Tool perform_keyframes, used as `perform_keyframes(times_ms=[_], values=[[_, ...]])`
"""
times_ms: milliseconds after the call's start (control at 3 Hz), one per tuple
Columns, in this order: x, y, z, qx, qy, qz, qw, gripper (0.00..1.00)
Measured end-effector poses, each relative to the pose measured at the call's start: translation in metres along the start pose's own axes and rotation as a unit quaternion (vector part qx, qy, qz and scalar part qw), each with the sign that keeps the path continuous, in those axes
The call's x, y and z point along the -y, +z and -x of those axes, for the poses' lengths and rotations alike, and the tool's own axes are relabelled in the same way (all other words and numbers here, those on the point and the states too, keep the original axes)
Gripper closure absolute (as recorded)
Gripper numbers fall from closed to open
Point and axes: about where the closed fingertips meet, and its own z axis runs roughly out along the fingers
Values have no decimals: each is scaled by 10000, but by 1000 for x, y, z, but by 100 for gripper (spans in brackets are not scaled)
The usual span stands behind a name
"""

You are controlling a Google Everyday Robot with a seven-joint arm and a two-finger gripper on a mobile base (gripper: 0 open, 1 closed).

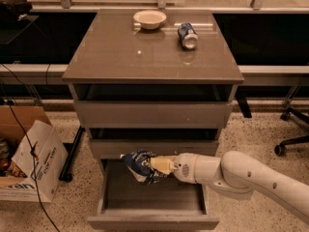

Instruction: Place blue chip bag into bottom drawer

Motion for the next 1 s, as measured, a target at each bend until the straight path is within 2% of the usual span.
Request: perform_keyframes(times_ms=[667, 1000], values=[[75, 25, -41, -158, 429, -95, 9989, 100], [137, 37, -78, -285, 920, -177, 9952, 100]])
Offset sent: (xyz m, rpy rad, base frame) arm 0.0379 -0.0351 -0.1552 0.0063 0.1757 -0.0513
